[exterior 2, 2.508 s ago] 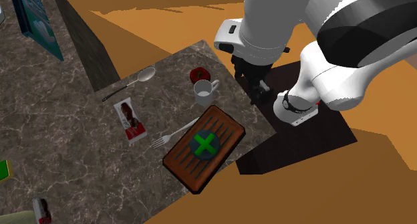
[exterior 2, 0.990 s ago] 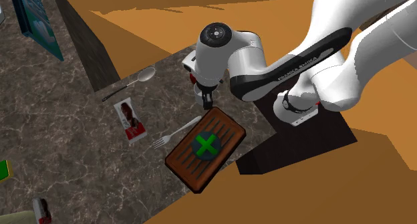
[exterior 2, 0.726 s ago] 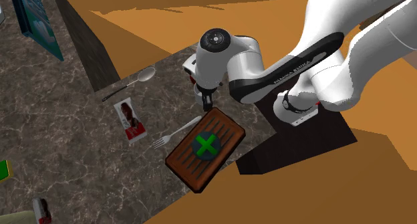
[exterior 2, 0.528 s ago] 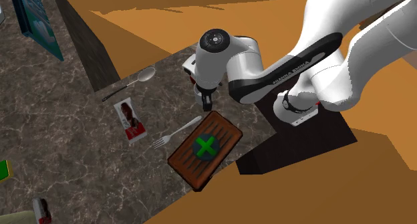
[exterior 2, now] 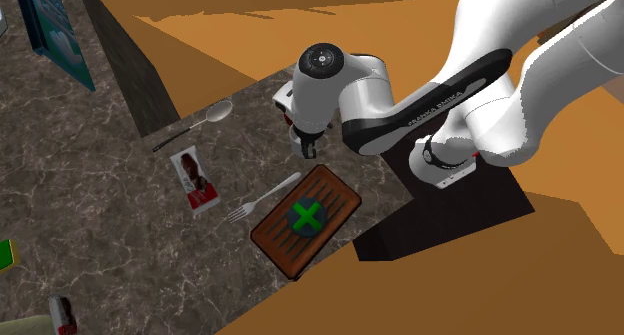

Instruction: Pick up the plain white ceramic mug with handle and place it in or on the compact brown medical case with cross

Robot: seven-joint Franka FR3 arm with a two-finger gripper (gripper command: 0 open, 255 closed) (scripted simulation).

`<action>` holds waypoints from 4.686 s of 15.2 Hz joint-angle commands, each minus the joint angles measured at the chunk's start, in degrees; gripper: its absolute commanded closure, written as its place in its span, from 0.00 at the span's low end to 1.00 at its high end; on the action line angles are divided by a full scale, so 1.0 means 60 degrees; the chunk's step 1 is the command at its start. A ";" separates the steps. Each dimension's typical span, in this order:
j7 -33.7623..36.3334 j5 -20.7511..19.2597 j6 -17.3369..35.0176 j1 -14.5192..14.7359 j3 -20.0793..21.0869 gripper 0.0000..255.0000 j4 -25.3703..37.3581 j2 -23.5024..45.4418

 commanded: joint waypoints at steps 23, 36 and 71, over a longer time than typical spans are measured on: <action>-0.0059 0.0063 -0.2603 0.0018 0.0072 1.00 0.1191 -0.1413; -0.0104 0.0117 -0.4417 0.0038 0.0126 1.00 0.2486 -0.1932; 0.3925 0.1029 -0.3790 0.1440 0.3318 1.00 0.3085 -0.0616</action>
